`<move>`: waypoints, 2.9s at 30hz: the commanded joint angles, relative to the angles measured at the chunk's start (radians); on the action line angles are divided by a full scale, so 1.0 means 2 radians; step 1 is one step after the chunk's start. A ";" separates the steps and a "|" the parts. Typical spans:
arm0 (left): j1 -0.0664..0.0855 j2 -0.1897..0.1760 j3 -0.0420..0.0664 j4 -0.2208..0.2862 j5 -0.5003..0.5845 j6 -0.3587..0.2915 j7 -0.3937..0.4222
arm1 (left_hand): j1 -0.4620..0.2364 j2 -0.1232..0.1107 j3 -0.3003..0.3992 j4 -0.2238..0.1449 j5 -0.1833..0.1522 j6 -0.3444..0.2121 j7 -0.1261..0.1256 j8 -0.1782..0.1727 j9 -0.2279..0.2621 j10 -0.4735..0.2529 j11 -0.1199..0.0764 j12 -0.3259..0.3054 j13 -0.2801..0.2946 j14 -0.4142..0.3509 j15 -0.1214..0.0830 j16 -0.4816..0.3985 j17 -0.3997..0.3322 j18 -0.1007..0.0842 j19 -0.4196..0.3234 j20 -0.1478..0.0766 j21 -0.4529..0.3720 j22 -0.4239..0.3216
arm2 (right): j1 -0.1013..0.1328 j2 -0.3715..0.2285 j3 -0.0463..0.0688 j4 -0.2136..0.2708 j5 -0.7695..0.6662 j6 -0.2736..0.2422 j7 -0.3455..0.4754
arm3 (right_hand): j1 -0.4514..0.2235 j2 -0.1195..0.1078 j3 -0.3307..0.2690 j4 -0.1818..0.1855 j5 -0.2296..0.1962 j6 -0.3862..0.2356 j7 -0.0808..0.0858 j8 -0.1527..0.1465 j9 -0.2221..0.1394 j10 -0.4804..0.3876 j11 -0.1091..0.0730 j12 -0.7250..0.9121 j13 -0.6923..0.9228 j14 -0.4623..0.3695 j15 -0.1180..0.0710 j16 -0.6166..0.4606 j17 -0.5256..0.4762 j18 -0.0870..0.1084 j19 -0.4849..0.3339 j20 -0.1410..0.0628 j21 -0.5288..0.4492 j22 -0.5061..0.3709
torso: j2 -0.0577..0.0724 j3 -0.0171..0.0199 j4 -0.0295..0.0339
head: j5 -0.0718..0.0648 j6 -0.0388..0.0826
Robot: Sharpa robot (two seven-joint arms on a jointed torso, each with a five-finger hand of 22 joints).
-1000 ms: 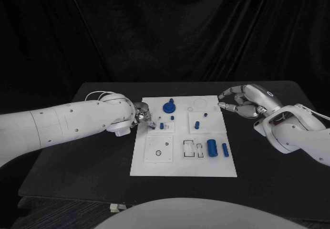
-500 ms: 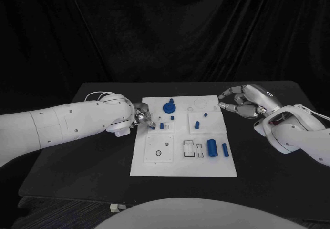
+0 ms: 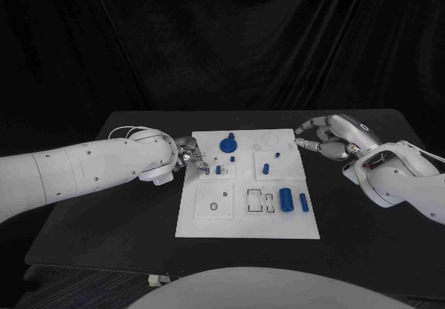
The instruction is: Assemble the parts on the task board
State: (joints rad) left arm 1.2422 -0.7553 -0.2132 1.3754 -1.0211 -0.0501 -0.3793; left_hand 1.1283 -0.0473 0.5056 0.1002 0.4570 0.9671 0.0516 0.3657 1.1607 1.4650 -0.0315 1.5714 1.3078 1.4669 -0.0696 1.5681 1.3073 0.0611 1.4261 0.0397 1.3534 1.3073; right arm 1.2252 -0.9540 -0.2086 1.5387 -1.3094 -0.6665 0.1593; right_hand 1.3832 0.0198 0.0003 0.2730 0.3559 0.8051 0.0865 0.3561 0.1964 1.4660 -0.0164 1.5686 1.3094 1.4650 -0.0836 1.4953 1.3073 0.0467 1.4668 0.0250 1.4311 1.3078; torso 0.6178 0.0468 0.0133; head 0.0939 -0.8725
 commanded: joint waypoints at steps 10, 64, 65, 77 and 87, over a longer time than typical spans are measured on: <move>0.031 0.017 0.001 -0.021 0.023 0.111 -0.017 | 0.001 -0.011 0.032 -0.032 -0.034 0.008 -0.011 -0.005 -0.005 0.053 -0.002 0.000 0.131 0.052 -0.003 0.001 0.132 -0.002 -0.001 -0.001 0.000 0.094 | -0.002 0.002 0.000 -0.002 -0.001 0.005 -0.011 | 0.001 0.006 0.003 -0.001 0.002 -0.001 0.002 0.001 -0.001 0.052 0.004 0.001 0.131 0.035 0.005 -0.004 0.031 -0.004 0.023 0.005 -0.004 0.106 | -0.001 0.0000 0.0000 | 0.000 0.000; 0.029 0.055 0.001 -0.060 0.021 0.129 -0.035 | -0.008 -0.009 0.038 -0.031 -0.044 0.009 -0.009 -0.015 -0.013 0.053 -0.001 0.000 0.131 0.052 -0.003 0.001 0.132 -0.002 0.000 -0.001 -0.001 0.094 | -0.005 0.001 0.000 -0.001 -0.001 0.008 -0.007 | 0.001 0.003 0.001 -0.001 0.003 -0.001 0.002 0.001 -0.002 0.052 0.004 0.001 0.131 0.035 0.005 -0.004 0.030 -0.004 0.023 0.005 -0.004 0.106 | 0.000 0.0002 -0.0001 | -0.001 0.000; 0.029 0.055 0.001 -0.060 0.021 0.130 -0.036 | -0.008 -0.009 0.038 -0.031 -0.044 0.009 -0.009 -0.015 -0.013 0.053 -0.001 0.000 0.131 0.052 -0.003 0.001 0.132 -0.002 0.000 -0.001 -0.001 0.094 | -0.005 0.001 0.000 -0.001 -0.001 0.008 -0.007 | 0.001 0.003 0.001 -0.001 0.003 -0.001 0.002 0.001 -0.002 0.052 0.004 0.001 0.131 0.035 0.005 -0.004 0.030 -0.004 0.023 0.005 -0.004 0.106 | 0.000 0.0001 -0.0002 | -0.001 0.000; 0.028 0.051 0.001 -0.056 0.021 0.137 -0.041 | -0.008 -0.009 0.038 -0.031 -0.043 0.009 -0.009 -0.015 -0.013 0.053 -0.001 0.000 0.131 0.052 -0.002 0.001 0.132 -0.002 -0.001 -0.001 -0.002 0.094 | -0.006 0.002 0.000 -0.002 -0.001 0.008 -0.007 | 0.001 0.003 0.001 -0.001 0.004 -0.001 0.002 0.001 -0.003 0.052 0.004 0.001 0.131 0.034 0.005 -0.004 0.029 -0.004 0.023 0.005 -0.004 0.106 | 0.000 -0.0001 -0.0001 | 0.000 0.000; 0.027 0.053 0.000 -0.059 0.021 0.136 -0.039 | -0.008 -0.009 0.038 -0.032 -0.043 0.009 -0.009 -0.015 -0.013 0.053 -0.001 0.000 0.131 0.052 -0.002 0.001 0.132 -0.002 -0.001 -0.001 -0.002 0.093 | -0.006 0.002 0.000 -0.002 -0.001 0.008 -0.008 | 0.001 0.003 0.001 -0.001 0.004 -0.001 0.002 0.001 -0.003 0.052 0.004 0.001 0.131 0.034 0.005 -0.004 0.029 -0.004 0.023 0.005 -0.004 0.106 | 0.000 0.0001 0.0000 | -0.001 0.000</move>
State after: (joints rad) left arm 1.2984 -0.6525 -0.2130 1.2569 -0.9796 0.2151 -0.4650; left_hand 1.1131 -0.0724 0.5289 0.0826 0.3668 0.9775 0.0487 0.3368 1.1336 1.4650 -0.0315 1.5714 1.3079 1.4669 -0.0696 1.5681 1.3073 0.0611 1.4261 0.0397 1.3535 1.3081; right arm 1.2145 -0.9500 -0.2086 1.5345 -1.3093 -0.6527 0.1537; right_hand 1.3870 0.0233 0.0002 0.2730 0.3596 0.8051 0.0865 0.3561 0.1921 1.4659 -0.0164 1.5725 1.3102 1.4676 -0.0810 1.4915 1.3073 0.0467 1.4631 0.0287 1.4270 1.3078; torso 0.6175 0.0468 0.0131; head 0.0915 -0.8725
